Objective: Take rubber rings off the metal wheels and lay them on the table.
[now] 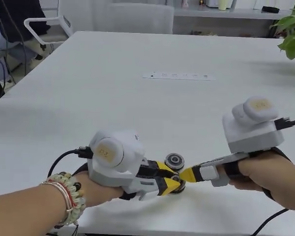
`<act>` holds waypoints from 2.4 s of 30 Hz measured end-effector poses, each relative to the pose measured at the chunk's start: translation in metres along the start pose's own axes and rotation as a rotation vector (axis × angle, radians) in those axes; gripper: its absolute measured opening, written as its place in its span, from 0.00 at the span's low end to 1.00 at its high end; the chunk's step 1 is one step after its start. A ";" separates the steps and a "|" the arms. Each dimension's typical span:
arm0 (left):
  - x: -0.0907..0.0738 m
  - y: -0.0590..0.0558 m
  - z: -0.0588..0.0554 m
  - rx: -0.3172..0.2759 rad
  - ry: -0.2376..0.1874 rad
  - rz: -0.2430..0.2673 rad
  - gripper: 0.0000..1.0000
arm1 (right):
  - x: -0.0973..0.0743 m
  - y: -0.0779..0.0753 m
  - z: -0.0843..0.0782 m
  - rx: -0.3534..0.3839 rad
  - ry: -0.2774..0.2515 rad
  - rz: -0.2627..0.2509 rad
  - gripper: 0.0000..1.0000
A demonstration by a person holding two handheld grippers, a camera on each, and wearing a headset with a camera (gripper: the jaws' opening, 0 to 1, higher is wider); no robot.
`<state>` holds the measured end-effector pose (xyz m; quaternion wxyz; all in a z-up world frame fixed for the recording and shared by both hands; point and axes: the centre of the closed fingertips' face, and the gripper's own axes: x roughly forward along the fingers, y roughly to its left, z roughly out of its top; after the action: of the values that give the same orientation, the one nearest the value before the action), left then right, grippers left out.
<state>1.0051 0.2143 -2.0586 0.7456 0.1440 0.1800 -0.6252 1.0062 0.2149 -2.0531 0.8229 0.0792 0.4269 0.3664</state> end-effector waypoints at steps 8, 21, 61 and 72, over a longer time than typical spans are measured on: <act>0.000 0.000 0.000 0.006 0.001 0.003 0.10 | -0.005 0.006 0.006 0.021 -0.032 0.015 0.00; 0.000 -0.001 -0.001 0.009 0.027 0.000 0.11 | -0.004 0.003 0.005 -0.007 -0.020 0.004 0.00; -0.079 0.000 0.042 0.007 0.087 -0.012 0.83 | -0.014 -0.001 0.015 -0.059 -0.046 -0.013 0.00; -0.133 0.009 0.028 -0.021 0.100 0.096 0.89 | -0.025 -0.003 0.029 -0.017 -0.111 -0.011 0.00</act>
<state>0.9960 0.3208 -1.9740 0.7664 0.1756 0.2163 -0.5788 1.0206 0.2006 -2.0203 0.8480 0.0901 0.3781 0.3603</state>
